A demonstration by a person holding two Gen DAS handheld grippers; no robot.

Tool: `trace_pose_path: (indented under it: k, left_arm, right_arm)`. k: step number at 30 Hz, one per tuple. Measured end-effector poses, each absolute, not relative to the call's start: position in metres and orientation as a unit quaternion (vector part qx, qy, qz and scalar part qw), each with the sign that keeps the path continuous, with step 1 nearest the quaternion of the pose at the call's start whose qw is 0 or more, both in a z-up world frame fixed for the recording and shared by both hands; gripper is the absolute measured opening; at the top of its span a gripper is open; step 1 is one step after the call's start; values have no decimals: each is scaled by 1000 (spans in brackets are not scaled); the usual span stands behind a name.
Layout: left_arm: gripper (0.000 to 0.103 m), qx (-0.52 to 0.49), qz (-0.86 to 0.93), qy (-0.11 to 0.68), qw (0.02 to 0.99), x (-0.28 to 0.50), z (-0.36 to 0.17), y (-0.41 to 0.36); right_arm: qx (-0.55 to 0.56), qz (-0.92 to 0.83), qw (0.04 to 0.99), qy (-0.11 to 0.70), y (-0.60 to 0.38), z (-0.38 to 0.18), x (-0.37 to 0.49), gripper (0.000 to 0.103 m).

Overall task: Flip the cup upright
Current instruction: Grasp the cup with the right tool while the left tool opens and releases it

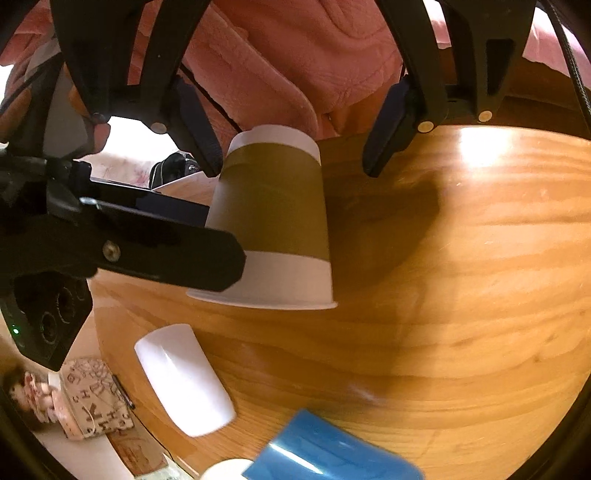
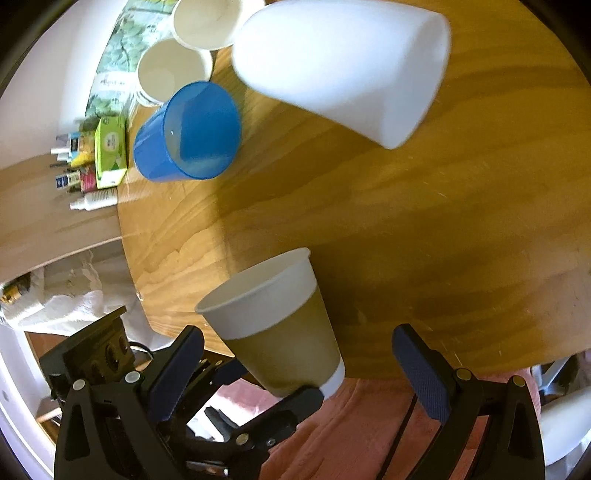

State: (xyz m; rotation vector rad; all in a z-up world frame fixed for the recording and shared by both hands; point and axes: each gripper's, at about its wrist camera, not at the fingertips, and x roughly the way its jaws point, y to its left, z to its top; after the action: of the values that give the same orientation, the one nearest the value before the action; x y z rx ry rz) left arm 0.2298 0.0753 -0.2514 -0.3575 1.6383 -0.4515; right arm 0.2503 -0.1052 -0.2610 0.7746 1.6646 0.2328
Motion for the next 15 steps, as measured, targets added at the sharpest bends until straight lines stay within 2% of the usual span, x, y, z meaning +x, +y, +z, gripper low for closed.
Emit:
trace_pose_path:
  k: [7, 9, 15]
  left_arm:
    - [81, -185, -184, 712, 652, 218, -247, 98]
    - [81, -193, -181, 711, 652, 216, -247, 104]
    - [81, -205, -171, 708, 654, 204, -246, 116]
  right_arm:
    - [309, 103, 611, 722, -86, -262, 257, 102]
    - [306, 104, 612, 722, -82, -262, 258, 96]
    - [298, 114, 611, 725, -67, -265, 262, 93]
